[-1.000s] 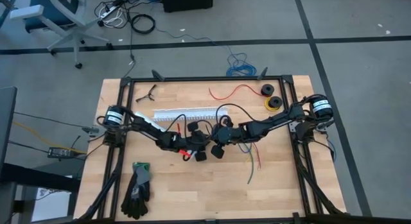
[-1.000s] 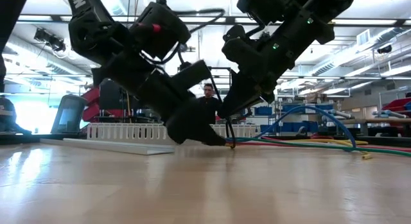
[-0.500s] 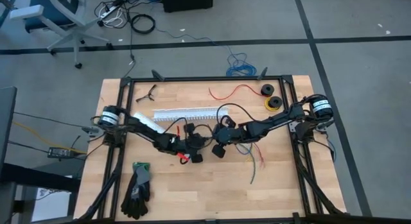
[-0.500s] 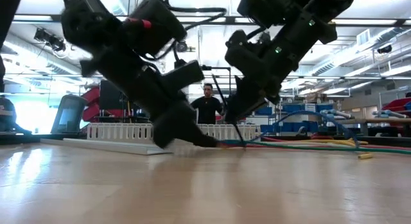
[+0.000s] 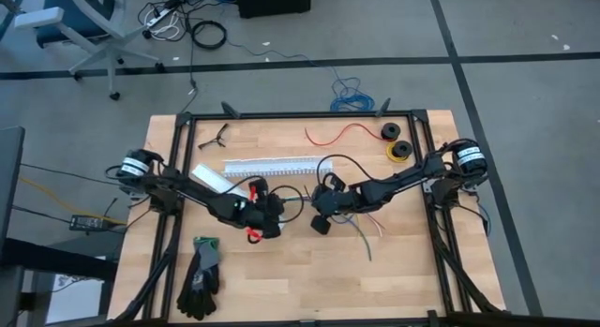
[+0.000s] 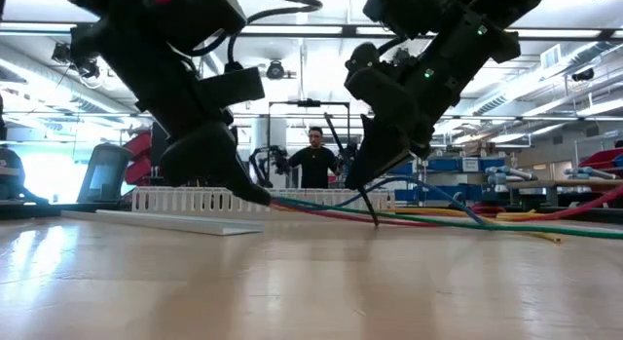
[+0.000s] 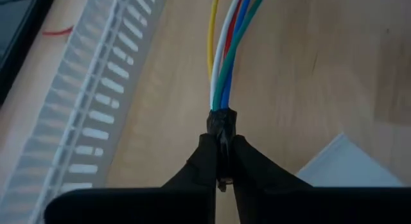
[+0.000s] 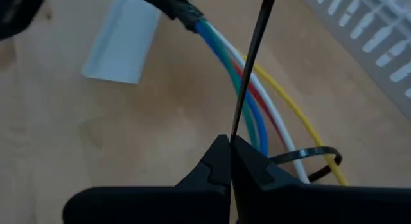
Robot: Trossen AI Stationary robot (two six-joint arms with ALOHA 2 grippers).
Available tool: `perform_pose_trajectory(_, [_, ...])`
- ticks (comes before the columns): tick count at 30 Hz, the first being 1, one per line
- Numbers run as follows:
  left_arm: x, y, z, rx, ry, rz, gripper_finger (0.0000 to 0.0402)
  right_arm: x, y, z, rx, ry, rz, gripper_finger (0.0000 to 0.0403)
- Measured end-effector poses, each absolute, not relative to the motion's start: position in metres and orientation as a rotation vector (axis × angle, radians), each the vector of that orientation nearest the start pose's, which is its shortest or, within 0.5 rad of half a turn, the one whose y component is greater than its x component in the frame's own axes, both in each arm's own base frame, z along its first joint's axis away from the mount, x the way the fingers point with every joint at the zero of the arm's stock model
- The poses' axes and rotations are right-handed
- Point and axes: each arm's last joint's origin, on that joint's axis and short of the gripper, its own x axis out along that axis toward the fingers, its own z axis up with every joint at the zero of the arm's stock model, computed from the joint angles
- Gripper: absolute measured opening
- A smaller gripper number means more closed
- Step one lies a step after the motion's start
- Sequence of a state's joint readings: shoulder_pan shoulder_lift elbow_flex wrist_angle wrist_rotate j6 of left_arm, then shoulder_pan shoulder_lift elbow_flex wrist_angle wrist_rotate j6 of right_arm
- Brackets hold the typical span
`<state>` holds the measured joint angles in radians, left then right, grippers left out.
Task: Ziptie cables
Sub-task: Wrap the cables with the black zip tie
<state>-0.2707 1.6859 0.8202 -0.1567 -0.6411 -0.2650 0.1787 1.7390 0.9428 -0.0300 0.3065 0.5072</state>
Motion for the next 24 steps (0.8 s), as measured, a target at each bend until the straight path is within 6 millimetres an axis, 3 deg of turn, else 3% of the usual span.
perform_pose_trajectory(3, [0.293,-0.063,0.138,0.206,0.887,0.462,0.0044,0.339,0.057,0.162,0.28,0.735,-0.3,0.0])
perform_pose_trajectory(9, [0.285,-0.06,0.134,0.174,0.935,0.541,0.0132,0.336,0.066,0.171,0.28,0.712,-0.266,0.0])
perform_pose_trajectory(13, [0.288,-0.063,0.135,0.145,0.895,0.53,0.0171,0.336,0.067,0.172,0.28,0.706,-0.263,0.0])
perform_pose_trajectory(24, [0.309,-0.074,0.165,0.114,0.594,0.436,0.0192,0.335,0.066,0.172,0.292,0.712,-0.271,0.0])
